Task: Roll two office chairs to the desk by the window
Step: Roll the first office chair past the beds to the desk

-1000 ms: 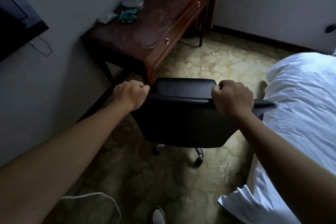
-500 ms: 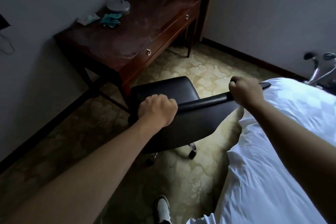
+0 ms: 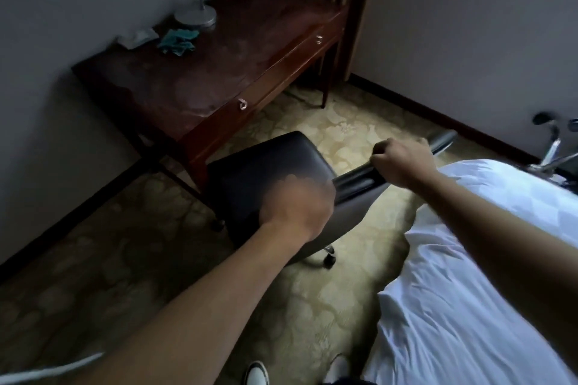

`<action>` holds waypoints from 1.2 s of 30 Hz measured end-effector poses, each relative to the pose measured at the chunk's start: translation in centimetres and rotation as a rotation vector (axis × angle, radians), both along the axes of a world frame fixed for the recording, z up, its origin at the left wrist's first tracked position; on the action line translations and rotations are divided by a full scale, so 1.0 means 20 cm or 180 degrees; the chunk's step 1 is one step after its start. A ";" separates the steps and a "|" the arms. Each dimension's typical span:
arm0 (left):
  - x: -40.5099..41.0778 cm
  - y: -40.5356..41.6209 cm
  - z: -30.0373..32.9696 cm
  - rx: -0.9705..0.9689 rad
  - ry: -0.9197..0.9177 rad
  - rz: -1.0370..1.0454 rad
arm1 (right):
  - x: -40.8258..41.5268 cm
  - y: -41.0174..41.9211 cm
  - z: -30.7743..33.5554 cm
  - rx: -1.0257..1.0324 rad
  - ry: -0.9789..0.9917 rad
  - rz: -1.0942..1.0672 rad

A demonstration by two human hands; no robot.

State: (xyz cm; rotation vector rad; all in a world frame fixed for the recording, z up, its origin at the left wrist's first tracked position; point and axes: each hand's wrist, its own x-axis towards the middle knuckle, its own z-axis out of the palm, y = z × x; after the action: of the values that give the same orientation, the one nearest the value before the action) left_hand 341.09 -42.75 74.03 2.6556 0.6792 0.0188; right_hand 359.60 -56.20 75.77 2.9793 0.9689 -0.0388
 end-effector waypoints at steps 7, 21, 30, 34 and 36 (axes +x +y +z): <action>0.21 -0.03 -0.02 -0.0053 0.0184 0.0580 | 0.27 0.07 -0.05 0.0172 -0.0055 0.0524; 0.56 -0.14 0.04 0.0363 -0.0166 0.1090 | 0.68 0.16 -0.05 0.0422 -0.0098 0.0901; 0.86 -0.12 0.01 0.0365 -0.0275 0.1276 | 0.97 0.25 0.01 0.0345 0.0038 0.1835; 0.97 -0.06 0.00 0.0296 -0.0354 0.1453 | 1.10 0.35 0.06 0.0399 -0.0048 0.2911; 1.03 -0.04 0.00 0.0276 -0.0383 0.1600 | 1.16 0.41 0.06 0.0393 0.0051 0.3322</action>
State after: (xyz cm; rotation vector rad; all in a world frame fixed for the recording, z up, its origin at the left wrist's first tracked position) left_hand 361.67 -43.65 74.09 2.4651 1.3066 0.3501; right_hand 382.79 -48.10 76.89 2.1683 2.4056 0.0078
